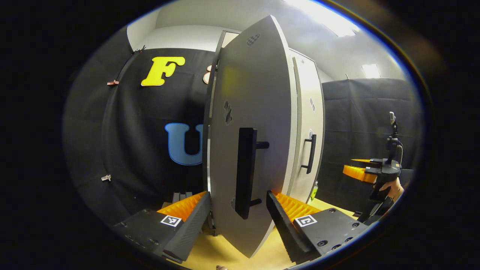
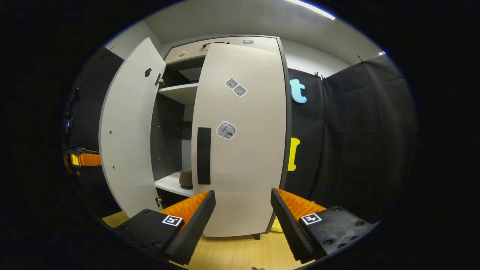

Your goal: Grab one shoe with the right hand and put it into the shoe cabinet, grab the other shoe with the left hand and put it into the shoe cabinet; then close the right door with the right hand and the left door with the left hand.

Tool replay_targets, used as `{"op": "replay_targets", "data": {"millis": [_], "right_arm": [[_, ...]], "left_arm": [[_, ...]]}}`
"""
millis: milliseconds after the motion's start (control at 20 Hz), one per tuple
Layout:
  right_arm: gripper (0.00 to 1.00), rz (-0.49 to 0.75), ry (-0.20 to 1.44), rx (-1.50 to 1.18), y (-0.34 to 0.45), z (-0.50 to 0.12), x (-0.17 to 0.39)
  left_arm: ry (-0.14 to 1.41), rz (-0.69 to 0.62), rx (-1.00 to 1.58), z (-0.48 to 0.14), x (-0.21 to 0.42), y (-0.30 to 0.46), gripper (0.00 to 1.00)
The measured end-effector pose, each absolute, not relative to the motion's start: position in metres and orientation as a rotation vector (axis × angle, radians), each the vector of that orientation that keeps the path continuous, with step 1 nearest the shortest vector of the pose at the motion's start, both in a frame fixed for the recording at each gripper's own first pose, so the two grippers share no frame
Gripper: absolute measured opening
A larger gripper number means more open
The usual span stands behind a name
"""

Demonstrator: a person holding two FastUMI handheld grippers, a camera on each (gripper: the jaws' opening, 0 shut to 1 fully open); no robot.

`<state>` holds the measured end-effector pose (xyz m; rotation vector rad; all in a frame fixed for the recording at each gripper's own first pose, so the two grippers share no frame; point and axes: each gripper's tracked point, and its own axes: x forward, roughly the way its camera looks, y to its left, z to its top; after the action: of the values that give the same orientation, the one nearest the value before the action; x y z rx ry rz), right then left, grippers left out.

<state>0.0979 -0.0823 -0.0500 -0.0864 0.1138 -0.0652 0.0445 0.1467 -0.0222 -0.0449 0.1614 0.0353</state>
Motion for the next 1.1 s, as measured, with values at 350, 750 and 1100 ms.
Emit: {"op": "replay_targets", "data": {"millis": [350, 750, 1100], "right_arm": [[0.98, -0.019, 0.111, -0.093, -0.098, -0.051, 0.121], [0.98, 0.034, 0.101, -0.08, -0.12, -0.052, 0.136], [0.98, 0.065, 0.068, -0.086, -0.141, -0.041, 0.142]], "left_arm": [[0.153, 0.034, -0.068, -0.026, 0.07, 0.123, 0.94], [0.149, -0.008, -0.074, -0.032, 0.12, 0.08, 0.94], [0.138, 0.051, 0.017, -0.037, 0.168, 0.063, 0.92]]}}
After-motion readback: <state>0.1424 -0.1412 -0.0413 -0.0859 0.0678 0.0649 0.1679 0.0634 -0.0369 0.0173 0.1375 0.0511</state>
